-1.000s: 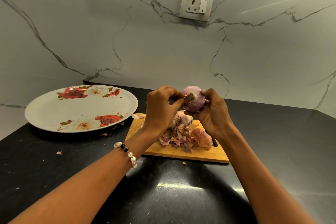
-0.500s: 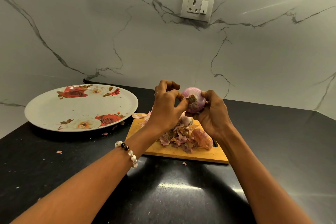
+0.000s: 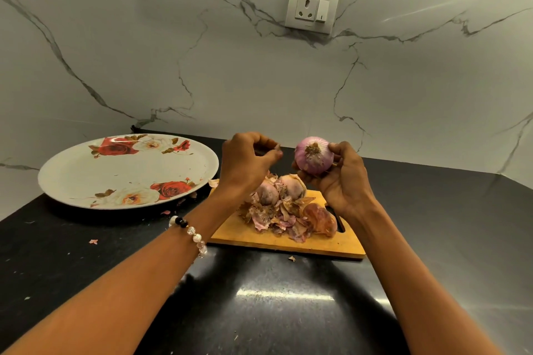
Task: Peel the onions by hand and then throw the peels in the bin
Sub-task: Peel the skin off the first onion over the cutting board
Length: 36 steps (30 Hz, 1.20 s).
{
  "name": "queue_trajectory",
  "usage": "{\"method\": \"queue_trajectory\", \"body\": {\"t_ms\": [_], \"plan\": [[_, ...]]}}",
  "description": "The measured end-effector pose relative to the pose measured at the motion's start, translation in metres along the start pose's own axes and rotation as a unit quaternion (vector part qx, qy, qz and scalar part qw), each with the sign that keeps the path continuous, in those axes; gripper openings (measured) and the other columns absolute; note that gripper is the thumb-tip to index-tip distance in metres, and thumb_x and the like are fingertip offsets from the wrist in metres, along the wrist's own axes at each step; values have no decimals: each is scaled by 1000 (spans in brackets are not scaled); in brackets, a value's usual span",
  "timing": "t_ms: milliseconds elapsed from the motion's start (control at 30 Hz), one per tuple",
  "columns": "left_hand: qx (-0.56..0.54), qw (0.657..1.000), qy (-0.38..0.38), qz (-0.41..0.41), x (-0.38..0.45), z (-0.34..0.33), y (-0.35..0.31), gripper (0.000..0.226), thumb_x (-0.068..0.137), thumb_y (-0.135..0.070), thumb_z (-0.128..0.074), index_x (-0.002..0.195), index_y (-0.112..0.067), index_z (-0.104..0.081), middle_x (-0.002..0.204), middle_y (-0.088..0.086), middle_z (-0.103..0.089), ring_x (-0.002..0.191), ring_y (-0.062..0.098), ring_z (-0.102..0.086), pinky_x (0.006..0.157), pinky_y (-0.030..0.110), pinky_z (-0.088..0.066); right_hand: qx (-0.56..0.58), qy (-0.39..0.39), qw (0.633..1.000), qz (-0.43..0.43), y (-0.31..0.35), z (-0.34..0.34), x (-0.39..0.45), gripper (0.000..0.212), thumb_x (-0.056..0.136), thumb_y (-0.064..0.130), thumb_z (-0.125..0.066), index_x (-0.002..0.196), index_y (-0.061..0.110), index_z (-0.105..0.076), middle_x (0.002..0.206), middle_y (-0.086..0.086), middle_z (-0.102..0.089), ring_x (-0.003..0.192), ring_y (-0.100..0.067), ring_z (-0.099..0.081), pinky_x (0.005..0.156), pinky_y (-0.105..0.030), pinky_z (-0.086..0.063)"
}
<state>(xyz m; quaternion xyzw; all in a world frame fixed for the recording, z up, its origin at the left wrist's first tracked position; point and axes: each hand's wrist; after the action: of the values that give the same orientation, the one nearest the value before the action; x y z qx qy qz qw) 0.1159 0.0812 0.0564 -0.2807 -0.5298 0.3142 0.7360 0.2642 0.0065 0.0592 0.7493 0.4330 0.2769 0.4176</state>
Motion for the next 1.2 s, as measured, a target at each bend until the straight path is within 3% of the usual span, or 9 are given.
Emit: {"method": "queue_trajectory", "body": {"t_ms": [133, 300, 400, 600, 733, 800, 900, 1100, 1200], "plan": [[54, 998, -1, -44, -3, -5, -1, 21, 80, -30, -75, 86, -10, -71, 73, -8, -60, 62, -1, -56, 60, 9, -44, -17, 5, 1000, 10, -1, 0, 0, 21, 96, 22, -46, 111, 7, -50, 123, -28, -53, 82, -36, -70, 62, -36, -57], [60, 992, 13, -106, -4, -7, -1, 17, 81, -5, -73, 96, -11, -67, 91, 1, -70, 74, 5, -60, 64, 0, -44, -25, 12, 1000, 14, -2, -3, -2, 18, 97, 20, -47, 107, 6, -52, 115, -26, -55, 78, -34, -70, 62, -37, -57], [49, 988, 18, -147, -5, -10, -2, 21, 83, -11, -72, 104, -7, -71, 96, 6, -72, 77, 5, -60, 68, -2, -44, -19, 29, 999, 18, -1, -4, -4, 19, 96, 18, -50, 106, 2, -55, 108, -25, -60, 84, -34, -69, 67, -40, -61], [91, 979, 15, -184, -6, -13, 4, 46, 79, -29, -77, 118, -6, -66, 99, 10, -70, 83, 16, -65, 75, 25, -56, -26, 55, 998, 19, -3, -6, -4, 26, 93, 8, -57, 113, -8, -58, 104, -26, -65, 80, -32, -71, 64, -41, -60], [114, 971, 31, -207, -5, -11, 6, 44, 80, -26, -77, 115, -2, -67, 92, 14, -70, 77, 21, -65, 71, 32, -58, -61, 54, 996, 39, -6, -5, -2, 24, 89, 9, -62, 110, -5, -62, 99, -21, -68, 86, -34, -70, 74, -49, -60], [131, 965, 34, -223, -4, -10, 7, 36, 81, -20, -75, 111, 0, -69, 88, 16, -70, 73, 24, -66, 69, 37, -59, -63, 54, 996, 37, -6, -5, -2, 24, 88, 10, -63, 109, -4, -62, 101, -22, -67, 88, -36, -68, 69, -46, -62], [141, 961, 32, -235, -2, -7, 9, 28, 82, -11, -73, 107, 2, -70, 84, 17, -70, 70, 27, -66, 67, 37, -59, -64, 61, 996, 29, -7, -6, -4, 23, 85, 11, -65, 104, -2, -64, 101, -21, -67, 88, -36, -69, 63, -42, -61], [129, 959, 73, -240, -1, -8, 9, 39, 82, -22, -74, 112, 0, -68, 91, 15, -69, 76, 24, -65, 71, 35, -57, -75, 45, 995, 40, -7, -3, 0, 23, 90, 11, -63, 108, -3, -64, 103, -22, -67, 89, -35, -68, 72, -46, -60], [134, 961, 69, -234, 0, -8, 10, 34, 82, -16, -73, 112, 1, -68, 91, 17, -69, 77, 26, -66, 72, 34, -57, -79, 45, 995, 34, -7, -2, 0, 21, 90, 10, -63, 107, -3, -63, 104, -23, -66, 92, -38, -67, 72, -48, -61]]}}
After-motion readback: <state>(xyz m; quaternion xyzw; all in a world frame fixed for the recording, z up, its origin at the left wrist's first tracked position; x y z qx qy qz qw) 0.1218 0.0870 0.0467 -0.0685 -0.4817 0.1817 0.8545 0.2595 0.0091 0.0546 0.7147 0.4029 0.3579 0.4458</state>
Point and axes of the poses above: each hand's wrist, its own x-axis towards the middle knuckle, its own z-axis out of the back of the hand, y = z × x
